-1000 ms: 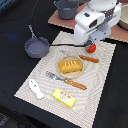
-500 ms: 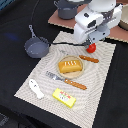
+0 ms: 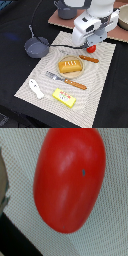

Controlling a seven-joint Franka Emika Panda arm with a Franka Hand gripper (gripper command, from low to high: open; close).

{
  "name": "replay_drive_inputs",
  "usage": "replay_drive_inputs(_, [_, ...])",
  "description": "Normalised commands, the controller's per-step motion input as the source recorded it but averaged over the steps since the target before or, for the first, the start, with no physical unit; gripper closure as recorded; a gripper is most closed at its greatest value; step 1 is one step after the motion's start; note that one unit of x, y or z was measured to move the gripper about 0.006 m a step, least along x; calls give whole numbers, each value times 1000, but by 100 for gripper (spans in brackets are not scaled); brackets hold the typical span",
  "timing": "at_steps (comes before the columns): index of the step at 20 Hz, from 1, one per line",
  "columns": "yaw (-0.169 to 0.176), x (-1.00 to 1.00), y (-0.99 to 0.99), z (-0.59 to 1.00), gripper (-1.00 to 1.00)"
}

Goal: Interact with the objects in diverse but meaningful ways.

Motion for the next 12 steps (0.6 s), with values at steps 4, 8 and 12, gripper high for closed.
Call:
replay_drive_inputs(4, [0, 39, 264, -176, -100])
replay_drive_inputs(8, [0, 81, 279, -114, 100])
replay_drive_inputs(12, [0, 91, 274, -78, 100])
